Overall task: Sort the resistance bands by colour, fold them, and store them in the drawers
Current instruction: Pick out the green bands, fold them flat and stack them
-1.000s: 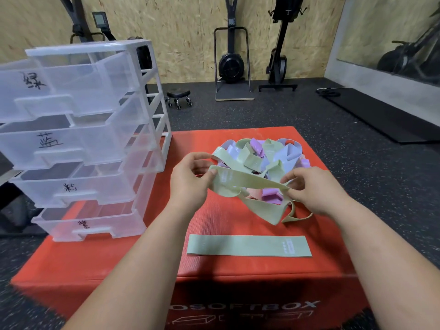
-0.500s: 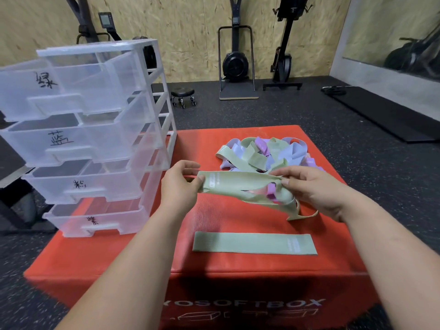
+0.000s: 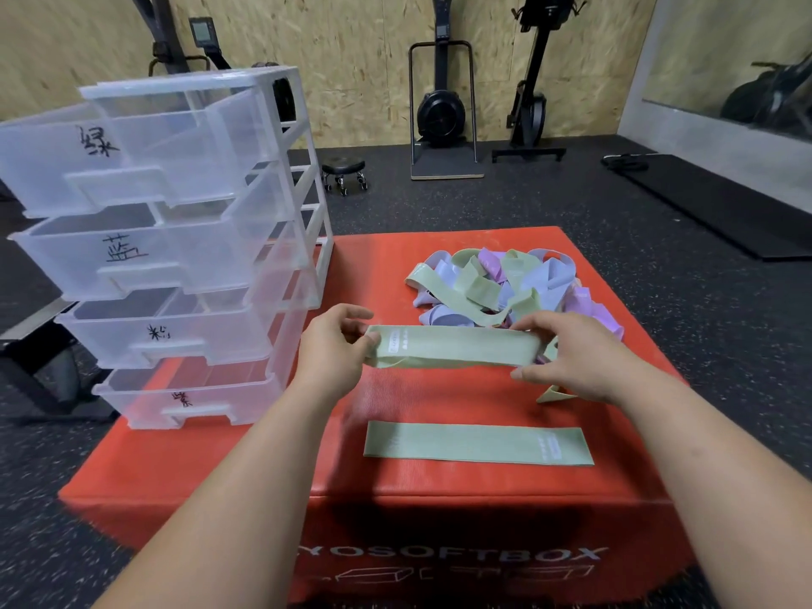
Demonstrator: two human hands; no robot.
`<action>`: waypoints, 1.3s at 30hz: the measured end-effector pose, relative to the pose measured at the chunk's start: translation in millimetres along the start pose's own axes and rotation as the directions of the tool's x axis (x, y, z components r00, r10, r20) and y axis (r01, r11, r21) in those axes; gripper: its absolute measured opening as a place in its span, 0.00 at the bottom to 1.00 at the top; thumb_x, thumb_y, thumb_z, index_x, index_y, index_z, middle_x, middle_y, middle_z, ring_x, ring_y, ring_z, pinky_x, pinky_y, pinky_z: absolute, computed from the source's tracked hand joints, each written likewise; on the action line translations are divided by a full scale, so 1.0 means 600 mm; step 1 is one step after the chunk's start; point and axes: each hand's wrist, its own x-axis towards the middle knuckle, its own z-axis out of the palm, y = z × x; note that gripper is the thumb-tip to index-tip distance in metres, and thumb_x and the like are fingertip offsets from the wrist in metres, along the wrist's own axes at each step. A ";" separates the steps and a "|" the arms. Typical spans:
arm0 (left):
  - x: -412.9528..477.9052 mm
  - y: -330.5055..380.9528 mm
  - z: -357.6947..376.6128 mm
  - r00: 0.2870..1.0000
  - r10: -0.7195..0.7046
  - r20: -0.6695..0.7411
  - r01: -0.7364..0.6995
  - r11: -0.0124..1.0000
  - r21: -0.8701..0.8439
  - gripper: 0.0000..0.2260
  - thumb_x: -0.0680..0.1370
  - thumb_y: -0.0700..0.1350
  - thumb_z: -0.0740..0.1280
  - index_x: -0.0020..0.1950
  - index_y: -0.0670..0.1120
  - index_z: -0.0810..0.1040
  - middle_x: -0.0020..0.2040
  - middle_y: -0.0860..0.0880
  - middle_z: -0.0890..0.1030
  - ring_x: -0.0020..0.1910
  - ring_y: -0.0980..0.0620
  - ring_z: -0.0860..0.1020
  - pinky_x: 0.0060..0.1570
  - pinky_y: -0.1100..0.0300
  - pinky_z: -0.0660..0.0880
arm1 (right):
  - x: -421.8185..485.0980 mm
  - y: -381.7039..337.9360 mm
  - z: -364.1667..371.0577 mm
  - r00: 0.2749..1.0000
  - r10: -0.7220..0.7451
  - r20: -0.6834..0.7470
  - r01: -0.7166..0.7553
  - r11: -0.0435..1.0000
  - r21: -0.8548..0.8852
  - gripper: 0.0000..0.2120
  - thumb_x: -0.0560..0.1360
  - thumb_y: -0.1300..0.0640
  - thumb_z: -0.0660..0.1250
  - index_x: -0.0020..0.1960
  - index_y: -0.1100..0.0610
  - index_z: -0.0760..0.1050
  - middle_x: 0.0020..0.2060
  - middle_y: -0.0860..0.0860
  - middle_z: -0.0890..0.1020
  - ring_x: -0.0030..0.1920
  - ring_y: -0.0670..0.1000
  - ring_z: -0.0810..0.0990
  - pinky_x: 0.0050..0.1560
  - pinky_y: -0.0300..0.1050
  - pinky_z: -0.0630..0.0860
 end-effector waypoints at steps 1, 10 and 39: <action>-0.001 0.000 0.001 1.000 0.011 0.004 -0.011 0.999 0.031 0.09 0.78 0.42 0.75 0.55 0.54 0.84 0.45 0.54 0.84 0.44 0.55 0.83 0.43 0.61 0.78 | 0.001 -0.001 0.005 1.000 -0.008 -0.024 0.008 1.000 0.015 0.23 0.67 0.52 0.83 0.56 0.40 0.77 0.46 0.36 0.81 0.48 0.39 0.78 0.46 0.24 0.69; 0.000 -0.015 0.006 0.994 -0.076 0.076 0.076 0.997 0.005 0.03 0.82 0.42 0.71 0.49 0.46 0.81 0.46 0.45 0.85 0.40 0.45 0.87 0.42 0.50 0.86 | 0.023 0.018 0.036 0.978 -0.133 -0.159 0.137 0.990 0.016 0.12 0.74 0.58 0.72 0.55 0.44 0.81 0.51 0.39 0.77 0.56 0.46 0.76 0.54 0.44 0.73; 0.007 -0.079 -0.038 0.977 -0.212 0.014 0.212 0.977 -0.004 0.09 0.71 0.43 0.69 0.48 0.52 0.85 0.41 0.52 0.88 0.42 0.48 0.87 0.48 0.42 0.85 | 0.077 -0.004 0.162 0.991 -0.072 0.114 0.093 0.978 -0.187 0.04 0.79 0.42 0.68 0.52 0.39 0.79 0.55 0.45 0.75 0.55 0.49 0.78 0.56 0.51 0.77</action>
